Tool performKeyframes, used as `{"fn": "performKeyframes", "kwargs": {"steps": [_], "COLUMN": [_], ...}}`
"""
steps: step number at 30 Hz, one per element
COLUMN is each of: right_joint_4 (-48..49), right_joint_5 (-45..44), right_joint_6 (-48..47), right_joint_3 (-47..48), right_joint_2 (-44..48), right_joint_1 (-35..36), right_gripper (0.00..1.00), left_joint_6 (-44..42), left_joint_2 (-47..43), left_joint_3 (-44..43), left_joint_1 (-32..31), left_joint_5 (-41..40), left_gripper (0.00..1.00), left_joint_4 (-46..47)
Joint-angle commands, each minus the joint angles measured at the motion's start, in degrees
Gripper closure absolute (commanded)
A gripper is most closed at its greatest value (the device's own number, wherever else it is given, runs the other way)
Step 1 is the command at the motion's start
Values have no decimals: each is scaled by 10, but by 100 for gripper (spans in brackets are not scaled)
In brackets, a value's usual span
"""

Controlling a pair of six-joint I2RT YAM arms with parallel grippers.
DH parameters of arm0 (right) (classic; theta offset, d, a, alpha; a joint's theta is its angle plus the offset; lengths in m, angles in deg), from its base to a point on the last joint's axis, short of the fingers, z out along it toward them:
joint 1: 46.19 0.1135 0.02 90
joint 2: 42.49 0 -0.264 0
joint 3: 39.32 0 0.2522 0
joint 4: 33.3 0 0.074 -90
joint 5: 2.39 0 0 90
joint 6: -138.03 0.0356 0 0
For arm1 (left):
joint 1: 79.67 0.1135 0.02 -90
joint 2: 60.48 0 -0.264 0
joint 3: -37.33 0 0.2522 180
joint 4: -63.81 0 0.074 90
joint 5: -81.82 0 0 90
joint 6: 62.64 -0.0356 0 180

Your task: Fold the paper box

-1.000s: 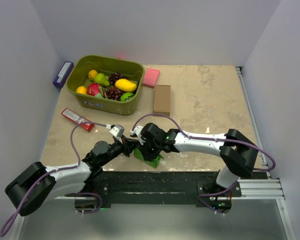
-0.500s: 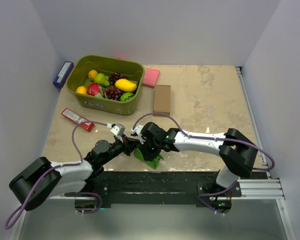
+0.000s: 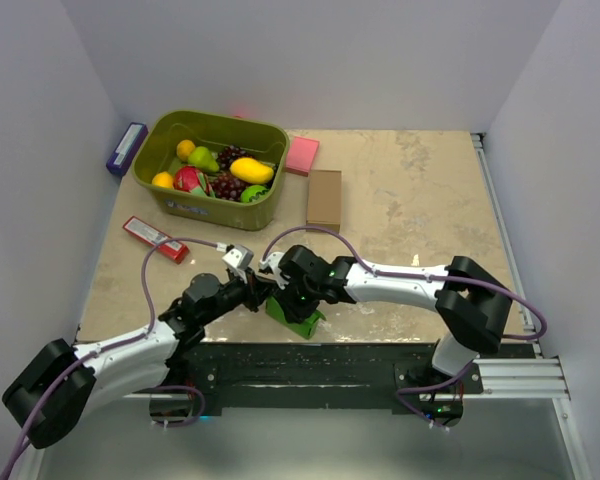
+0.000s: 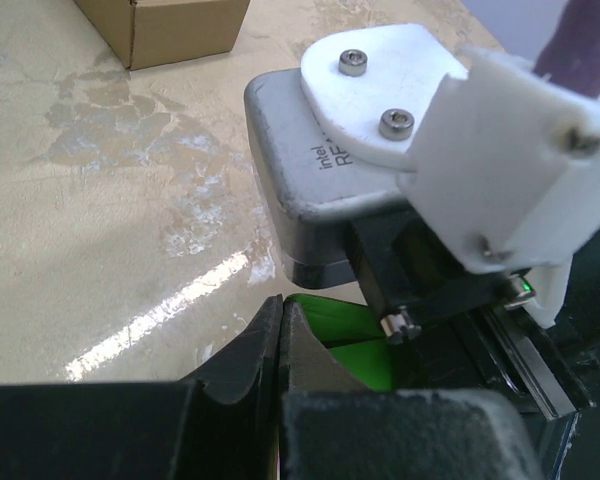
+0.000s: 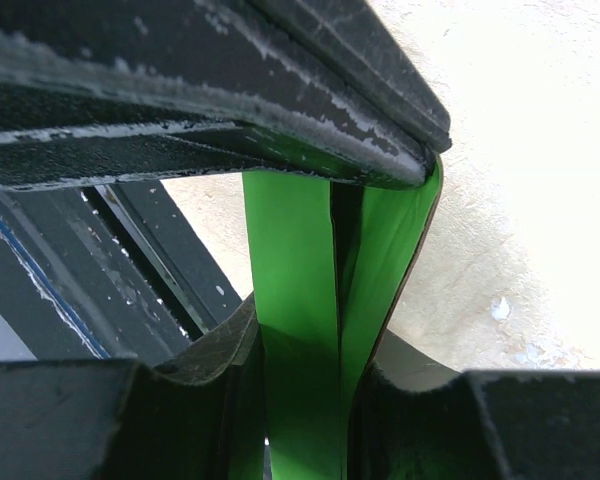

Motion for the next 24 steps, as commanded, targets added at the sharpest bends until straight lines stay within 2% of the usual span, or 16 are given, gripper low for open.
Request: {"fn": "performKeyframes", "kwargs": {"steps": [1,14,20,24], "right_joint_4": [-42,-47,-54,-55], "right_joint_5": [-80,-119,-151,-163], "right_joint_6": [21,34,35,38], "right_joint_3": [-35,-37,-17,6], "right_joint_2": [-56,-50,-45,-38], "right_joint_1": [-13,-13,-13,-14], "right_gripper": [100,100,100,95], "left_joint_6": [0,13,12,6], "left_joint_2": [-32,-78,-108,-110], "left_joint_3": [-50,-64,-8,23], "left_joint_1": [-8,-6,-6,-7], "left_joint_5": [113,117,125,116], "left_gripper": [100,100,100,100], "left_joint_4": [3,-43,-52,-59]}}
